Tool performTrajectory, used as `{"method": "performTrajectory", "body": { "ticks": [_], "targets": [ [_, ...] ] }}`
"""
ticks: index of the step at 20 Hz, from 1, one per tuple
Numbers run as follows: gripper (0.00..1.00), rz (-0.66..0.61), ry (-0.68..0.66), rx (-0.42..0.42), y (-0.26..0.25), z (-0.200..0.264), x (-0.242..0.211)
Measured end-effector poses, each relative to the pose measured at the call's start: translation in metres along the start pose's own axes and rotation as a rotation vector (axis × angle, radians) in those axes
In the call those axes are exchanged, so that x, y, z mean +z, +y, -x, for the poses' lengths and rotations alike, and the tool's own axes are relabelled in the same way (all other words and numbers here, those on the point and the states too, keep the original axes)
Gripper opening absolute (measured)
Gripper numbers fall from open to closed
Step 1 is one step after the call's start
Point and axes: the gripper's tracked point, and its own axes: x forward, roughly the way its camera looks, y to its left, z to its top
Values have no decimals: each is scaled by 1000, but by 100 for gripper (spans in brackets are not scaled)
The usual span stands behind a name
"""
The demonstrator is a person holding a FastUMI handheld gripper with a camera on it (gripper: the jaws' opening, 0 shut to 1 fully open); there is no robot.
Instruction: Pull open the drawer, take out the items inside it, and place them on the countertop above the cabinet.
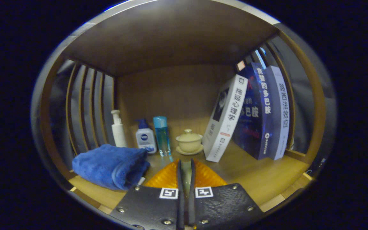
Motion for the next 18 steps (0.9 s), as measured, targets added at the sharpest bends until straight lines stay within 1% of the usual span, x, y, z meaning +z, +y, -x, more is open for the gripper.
{"method": "performTrajectory", "body": {
  "ticks": [3,4,5,6,7,9,11,12,14,17,18],
  "targets": [
    [6,55,-1,-19,-4,13,2],
    [6,53,8,-30,-2,13,2],
    [10,25,21,-42,-1,16,3],
    [11,-5,45,-44,0,16,0],
    [16,-24,72,-54,-3,15,-4],
    [47,-28,61,-97,-14,24,7],
    [77,0,28,-107,-16,35,25],
    [92,21,27,-118,-17,42,26],
    [92,28,39,-110,-14,60,32],
    [98,22,35,-86,-13,91,47],
    [98,29,24,-79,-12,102,52]
  ]
}}
